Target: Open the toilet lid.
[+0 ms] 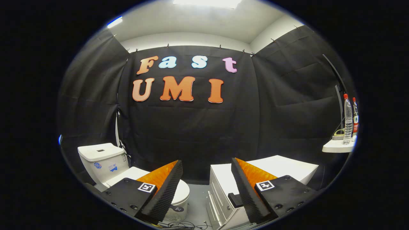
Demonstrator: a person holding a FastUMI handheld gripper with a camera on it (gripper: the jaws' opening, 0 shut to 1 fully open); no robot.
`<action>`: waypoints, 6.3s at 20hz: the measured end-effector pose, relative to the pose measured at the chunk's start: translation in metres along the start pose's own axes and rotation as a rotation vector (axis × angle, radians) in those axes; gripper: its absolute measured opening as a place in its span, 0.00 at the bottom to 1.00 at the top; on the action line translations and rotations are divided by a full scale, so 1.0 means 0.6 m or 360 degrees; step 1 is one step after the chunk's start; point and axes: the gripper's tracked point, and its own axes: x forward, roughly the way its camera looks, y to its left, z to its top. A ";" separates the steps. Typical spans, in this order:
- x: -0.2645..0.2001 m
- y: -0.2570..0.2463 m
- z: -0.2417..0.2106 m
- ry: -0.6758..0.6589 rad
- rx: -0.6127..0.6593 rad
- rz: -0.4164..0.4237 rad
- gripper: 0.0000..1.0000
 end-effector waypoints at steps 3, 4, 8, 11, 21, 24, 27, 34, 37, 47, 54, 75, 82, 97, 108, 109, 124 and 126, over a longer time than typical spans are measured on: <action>0.001 -0.002 -0.003 0.0003 0.0005 -0.0001 0.98; 0.001 -0.001 -0.001 0.0001 0.0005 -0.0002 0.98; 0.000 -0.001 0.000 -0.0005 0.0000 -0.0004 0.98; 0.000 -0.001 -0.002 -0.0004 0.0000 -0.0002 0.98; 0.003 0.024 0.018 -0.0044 0.0005 0.0001 0.98; 0.017 0.078 0.033 -0.0090 0.0000 0.0046 0.98; 0.054 0.135 0.035 -0.0125 0.0012 0.0053 0.98; 0.110 0.225 -0.124 0.0056 0.0348 0.0063 0.99; 0.098 0.214 -0.255 0.0288 0.0470 0.0002 1.00; 0.099 0.152 -0.428 0.0600 0.0604 -0.0213 0.99; 0.093 0.172 -0.489 0.0772 0.0810 -0.0273 0.99; 0.071 0.206 -0.632 0.1171 0.1503 -0.0365 0.89; 0.086 0.197 -0.643 0.1135 0.1610 -0.0406 0.63; 0.089 0.175 -0.634 0.1045 0.1838 -0.0426 0.09; 0.145 0.166 -0.528 0.0765 0.1479 -0.0370 0.08; 0.147 0.168 -0.516 0.0750 0.1456 -0.0344 0.08; 0.195 0.248 -0.318 0.0533 0.0942 -0.0061 0.08; 0.202 0.271 -0.290 0.0503 0.0883 -0.0024 0.08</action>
